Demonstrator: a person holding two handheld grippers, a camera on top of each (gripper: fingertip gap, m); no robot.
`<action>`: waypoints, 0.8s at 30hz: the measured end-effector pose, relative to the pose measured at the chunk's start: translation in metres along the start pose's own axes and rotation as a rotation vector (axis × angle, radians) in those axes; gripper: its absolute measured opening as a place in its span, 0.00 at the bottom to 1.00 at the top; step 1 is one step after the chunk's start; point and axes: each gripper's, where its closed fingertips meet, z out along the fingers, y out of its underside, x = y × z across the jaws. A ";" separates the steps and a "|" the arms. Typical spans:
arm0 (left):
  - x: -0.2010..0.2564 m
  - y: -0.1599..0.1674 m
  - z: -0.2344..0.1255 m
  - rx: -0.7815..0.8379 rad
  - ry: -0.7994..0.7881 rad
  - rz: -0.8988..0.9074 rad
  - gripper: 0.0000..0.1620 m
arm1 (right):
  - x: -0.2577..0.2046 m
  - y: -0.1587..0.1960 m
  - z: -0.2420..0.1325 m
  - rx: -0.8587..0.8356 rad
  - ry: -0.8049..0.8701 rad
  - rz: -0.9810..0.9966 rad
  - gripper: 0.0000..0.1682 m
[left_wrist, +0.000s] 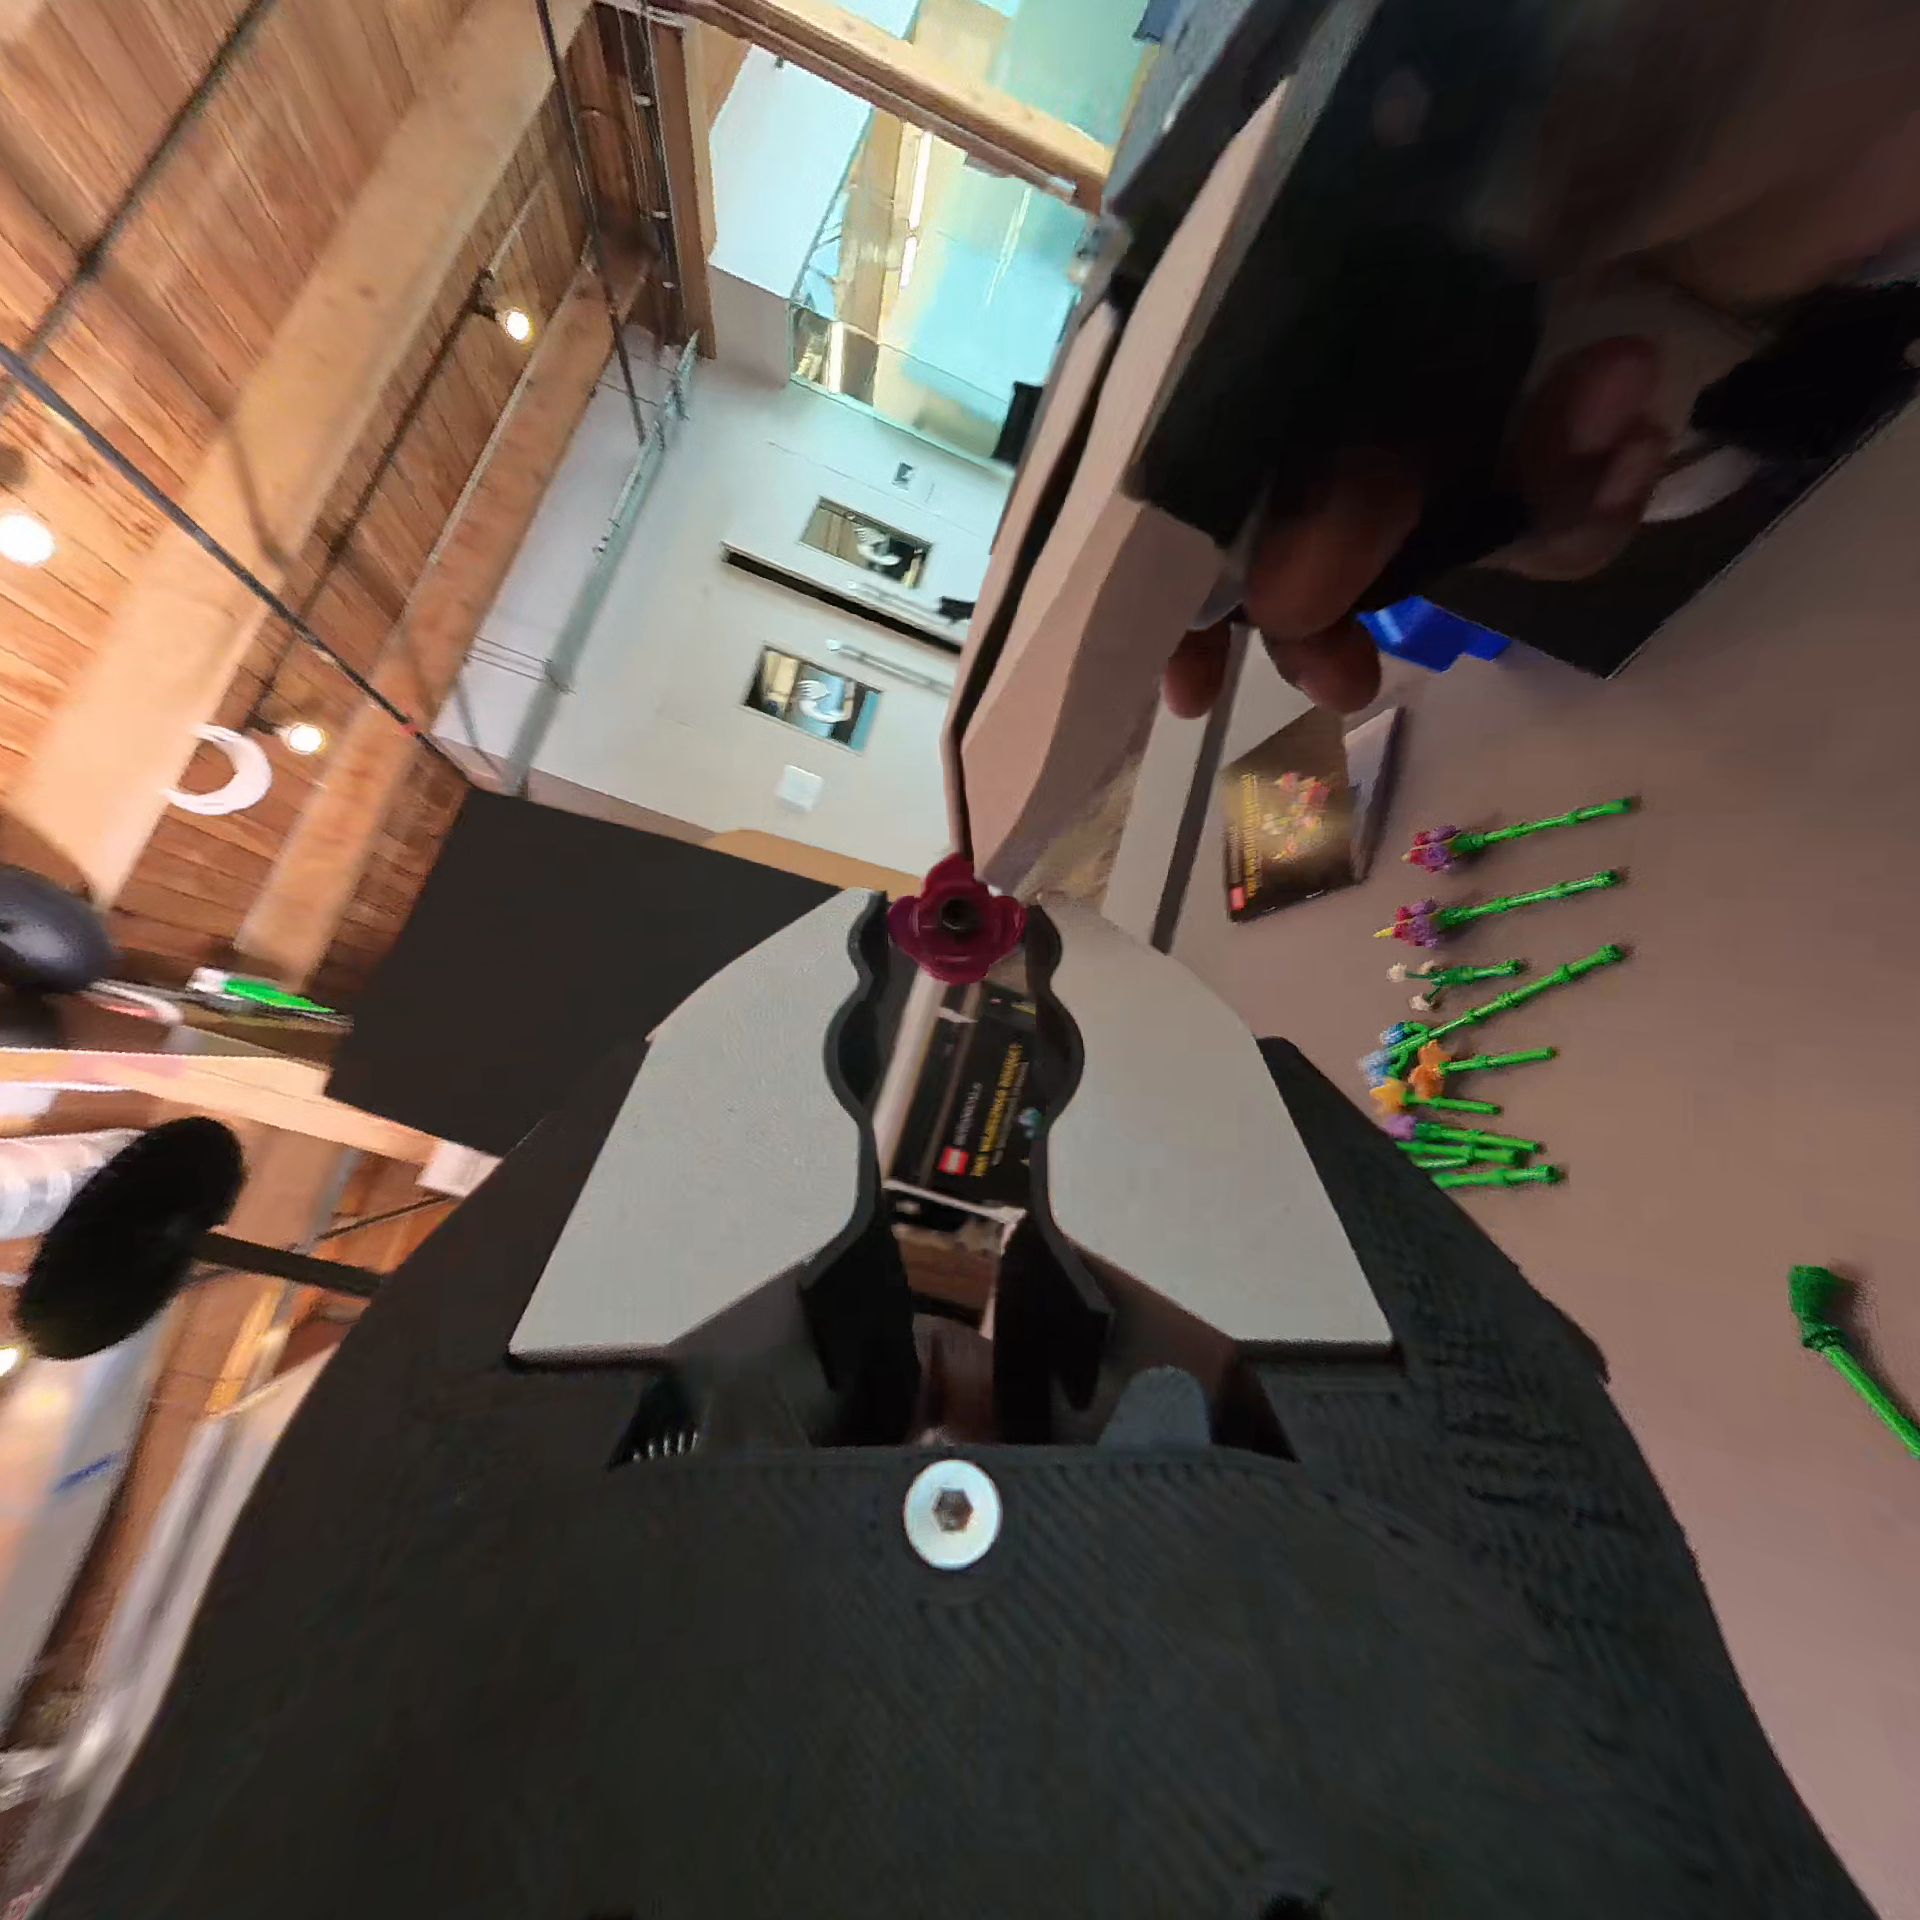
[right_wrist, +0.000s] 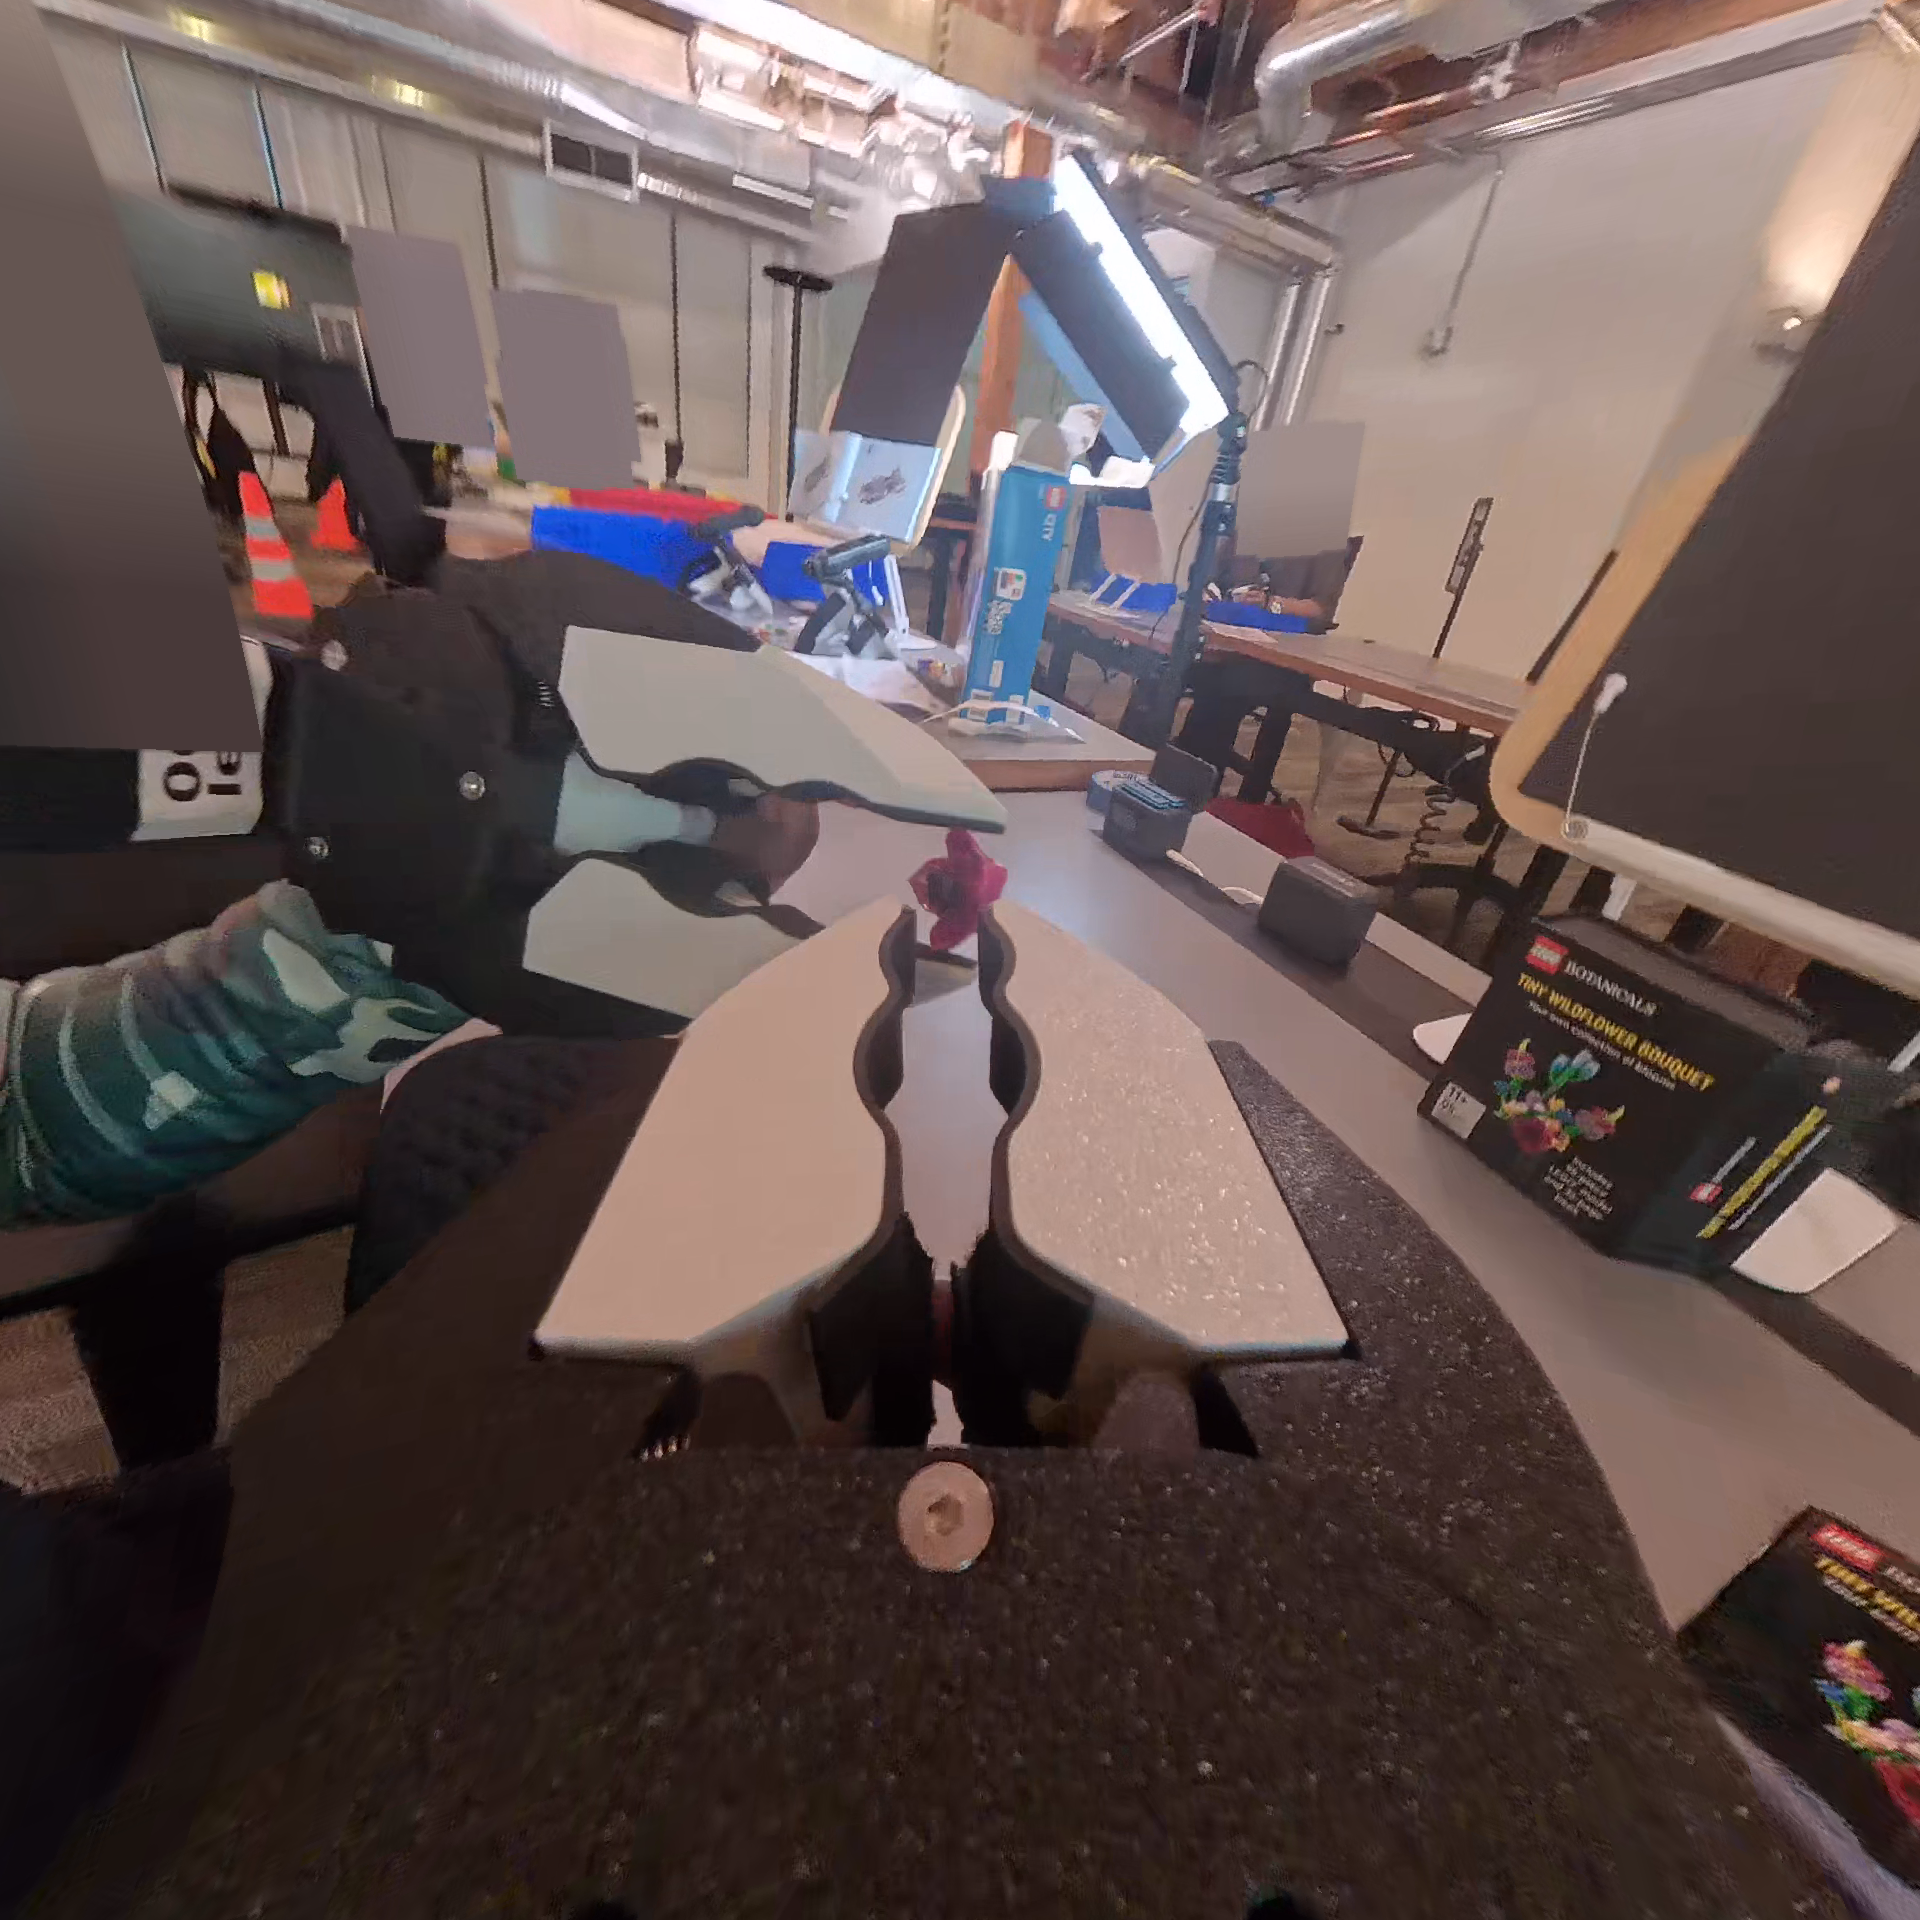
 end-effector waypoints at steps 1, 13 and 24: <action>-0.002 -0.004 -0.004 -0.009 -0.018 0.036 0.15 | -0.004 -0.003 -0.001 -0.012 0.003 -0.026 0.08; -0.017 -0.036 -0.027 0.047 -0.059 0.108 0.16 | -0.023 -0.029 -0.011 -0.029 -0.003 -0.136 0.05; -0.028 -0.060 -0.046 0.372 0.070 -0.281 0.25 | -0.042 -0.044 -0.018 0.111 -0.274 0.109 0.01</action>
